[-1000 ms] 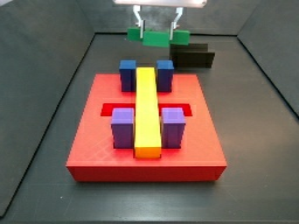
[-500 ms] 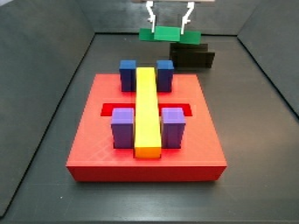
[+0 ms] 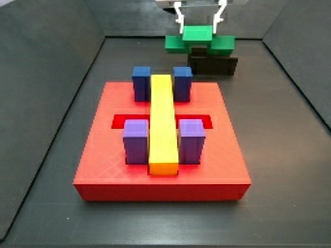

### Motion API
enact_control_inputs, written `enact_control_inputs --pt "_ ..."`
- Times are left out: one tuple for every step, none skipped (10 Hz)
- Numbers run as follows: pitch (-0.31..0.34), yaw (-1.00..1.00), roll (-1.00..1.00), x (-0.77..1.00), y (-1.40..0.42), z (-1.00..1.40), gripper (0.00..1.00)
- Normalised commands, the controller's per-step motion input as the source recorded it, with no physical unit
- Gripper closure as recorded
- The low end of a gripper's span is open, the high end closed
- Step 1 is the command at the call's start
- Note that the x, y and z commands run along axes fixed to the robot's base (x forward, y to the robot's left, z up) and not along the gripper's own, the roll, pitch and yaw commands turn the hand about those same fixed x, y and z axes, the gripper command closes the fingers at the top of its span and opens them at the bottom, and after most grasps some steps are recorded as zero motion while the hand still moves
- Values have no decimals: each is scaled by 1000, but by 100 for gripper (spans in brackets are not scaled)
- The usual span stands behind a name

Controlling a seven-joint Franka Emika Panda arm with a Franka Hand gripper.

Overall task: Pick up the green object. Move up. Place the green object on the fixture. Regrasp the green object. Move to above the board. Insert the green object.
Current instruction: Place the green object on the fixture.

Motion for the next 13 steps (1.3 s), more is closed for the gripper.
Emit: enact_control_inputs --pt "309 66 -726 529 149 160 100" --pt "214 126 -697 449 306 169 100" --pt "203 174 -531 363 420 171 100" --pt "89 291 -229 409 363 0 100" --pt "54 300 -186 471 337 0 100" --pt "54 286 -163 486 351 0 100" --pt "80 269 -126 451 340 0 100" --pt "6 229 -66 314 211 -74 100" --pt "0 146 -111 171 86 -140 100" --pt "0 94 -171 217 29 -186 100" --pt "37 60 -109 357 26 -134 100" --pt "160 69 -20 411 114 -77 100" --pt "249 111 0 371 189 0 100"
